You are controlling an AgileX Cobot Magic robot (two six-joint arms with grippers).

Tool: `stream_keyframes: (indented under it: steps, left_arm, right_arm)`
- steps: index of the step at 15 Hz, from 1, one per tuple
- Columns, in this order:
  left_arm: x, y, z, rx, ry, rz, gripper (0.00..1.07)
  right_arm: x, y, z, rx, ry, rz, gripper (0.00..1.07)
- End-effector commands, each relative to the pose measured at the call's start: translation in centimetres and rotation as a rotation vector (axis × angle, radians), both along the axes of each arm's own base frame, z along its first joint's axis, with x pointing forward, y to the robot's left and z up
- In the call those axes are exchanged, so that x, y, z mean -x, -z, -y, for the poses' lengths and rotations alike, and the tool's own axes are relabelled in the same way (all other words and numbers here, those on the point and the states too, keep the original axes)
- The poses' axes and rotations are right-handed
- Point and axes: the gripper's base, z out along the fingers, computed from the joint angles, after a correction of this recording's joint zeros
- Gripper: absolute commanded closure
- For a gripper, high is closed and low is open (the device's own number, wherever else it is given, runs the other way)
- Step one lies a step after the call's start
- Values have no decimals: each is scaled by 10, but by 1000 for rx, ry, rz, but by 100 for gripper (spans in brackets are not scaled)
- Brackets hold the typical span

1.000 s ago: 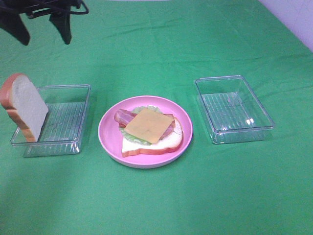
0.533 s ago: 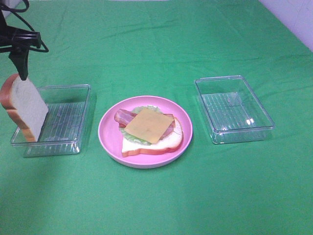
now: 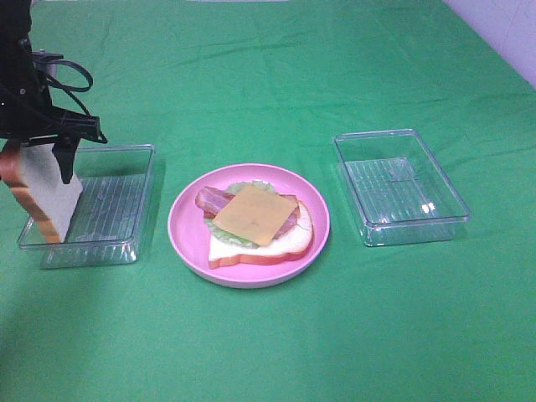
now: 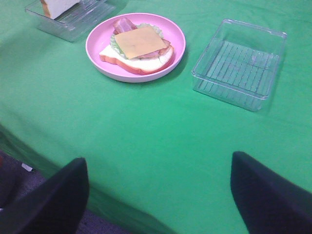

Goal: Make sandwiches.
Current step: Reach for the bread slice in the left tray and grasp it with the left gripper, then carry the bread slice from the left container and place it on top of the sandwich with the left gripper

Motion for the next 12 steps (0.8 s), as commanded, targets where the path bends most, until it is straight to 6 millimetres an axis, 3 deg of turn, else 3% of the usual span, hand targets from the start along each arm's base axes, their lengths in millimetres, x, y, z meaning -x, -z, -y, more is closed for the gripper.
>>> stream_keyframes:
  steps: [1,4,6,9,10,11,12]
  left_arm:
    - [0,2,-1,-4,-12,2,54]
    - [0,2,-1,-10,-13,-3,107]
    - [1,-3,-1,-3,-15,8,107]
    - [5,-39,8,128,-29,112,107]
    - [5,-39,8,128,-29,112,107]
    - [7,-61,22,294,2,199,107]
    - [7,-61,22,294,2,199,107]
  right_arm:
    - [1,0,0,-5,-3,17,31]
    - [1,0,0,-5,-3,17,31]
    - [1,0,0,-5,-3,17,31]
    - [1,0,0,-5,-3,17,31]
    - [1,0,0,-5,-3,17,31]
    - [1,0,0,-5,-3,17,31]
    - [1,0,0,-5,-3,17,31]
